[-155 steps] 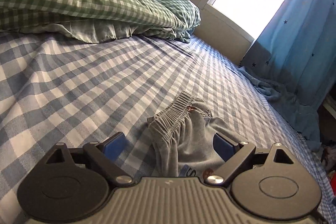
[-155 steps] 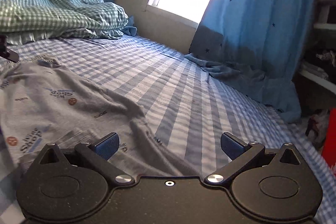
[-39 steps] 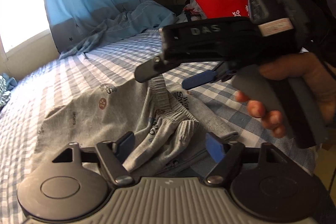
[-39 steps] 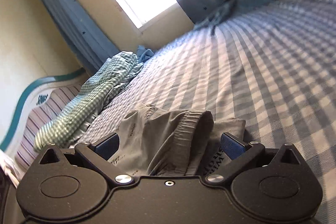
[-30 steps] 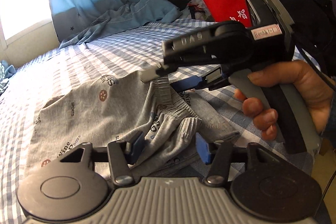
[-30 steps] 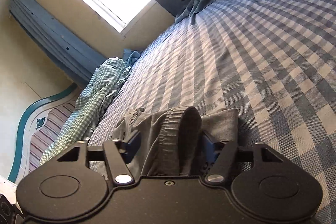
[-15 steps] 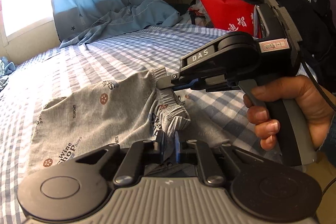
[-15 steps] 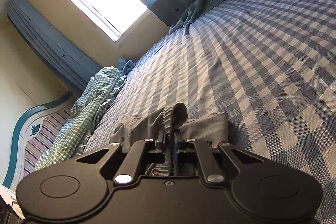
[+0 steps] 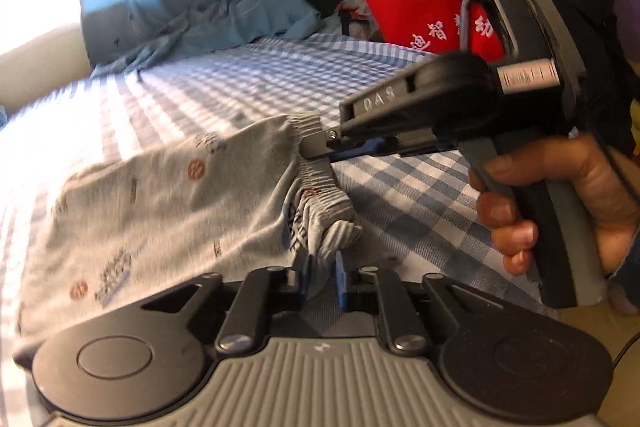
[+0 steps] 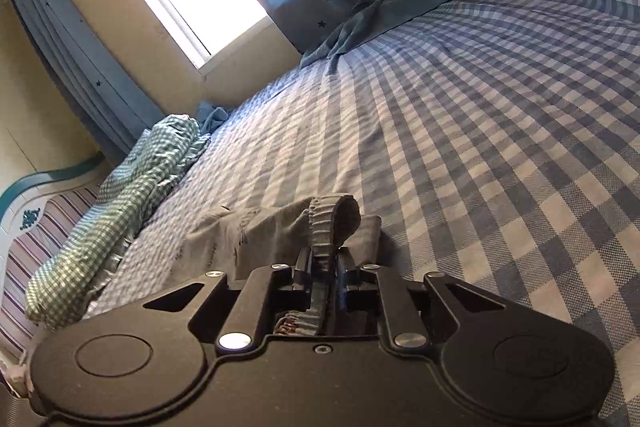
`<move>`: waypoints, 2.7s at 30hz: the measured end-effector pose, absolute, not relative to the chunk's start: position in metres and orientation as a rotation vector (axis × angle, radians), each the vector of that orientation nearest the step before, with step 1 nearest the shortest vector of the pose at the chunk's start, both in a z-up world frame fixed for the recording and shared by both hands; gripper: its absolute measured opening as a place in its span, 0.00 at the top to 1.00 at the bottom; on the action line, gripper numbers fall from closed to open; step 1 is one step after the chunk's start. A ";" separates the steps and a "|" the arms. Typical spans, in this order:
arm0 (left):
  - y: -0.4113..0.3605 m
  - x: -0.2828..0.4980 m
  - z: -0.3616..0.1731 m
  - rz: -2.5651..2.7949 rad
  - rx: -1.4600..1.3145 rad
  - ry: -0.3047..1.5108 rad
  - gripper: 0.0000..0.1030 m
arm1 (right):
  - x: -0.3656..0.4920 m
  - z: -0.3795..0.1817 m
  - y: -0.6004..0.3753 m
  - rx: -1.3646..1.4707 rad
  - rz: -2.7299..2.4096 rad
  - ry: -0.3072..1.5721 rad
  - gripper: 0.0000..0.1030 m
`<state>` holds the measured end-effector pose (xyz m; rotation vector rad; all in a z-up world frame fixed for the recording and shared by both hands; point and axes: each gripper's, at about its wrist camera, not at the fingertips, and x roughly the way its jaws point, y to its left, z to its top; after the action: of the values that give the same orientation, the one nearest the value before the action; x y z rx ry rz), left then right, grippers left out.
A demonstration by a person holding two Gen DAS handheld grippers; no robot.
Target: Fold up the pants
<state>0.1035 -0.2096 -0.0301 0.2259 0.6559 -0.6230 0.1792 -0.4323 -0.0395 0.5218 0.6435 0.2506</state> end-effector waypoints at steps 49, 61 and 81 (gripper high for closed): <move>-0.099 0.286 -0.013 -0.042 0.048 0.611 0.00 | 0.188 -0.045 -0.325 -0.449 -0.221 0.348 0.01; -0.092 0.328 -0.067 -0.021 -0.021 0.715 0.00 | 0.217 -0.080 -0.341 -0.405 -0.220 0.510 0.01; -0.065 0.265 -0.024 -0.090 -0.100 0.663 0.00 | 0.162 -0.042 -0.324 -0.339 -0.221 0.332 0.01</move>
<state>0.2653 -0.0647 -0.0242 -0.0998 0.6632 -0.0898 0.1616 -0.3235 -0.0423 -0.3393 0.3323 -0.2208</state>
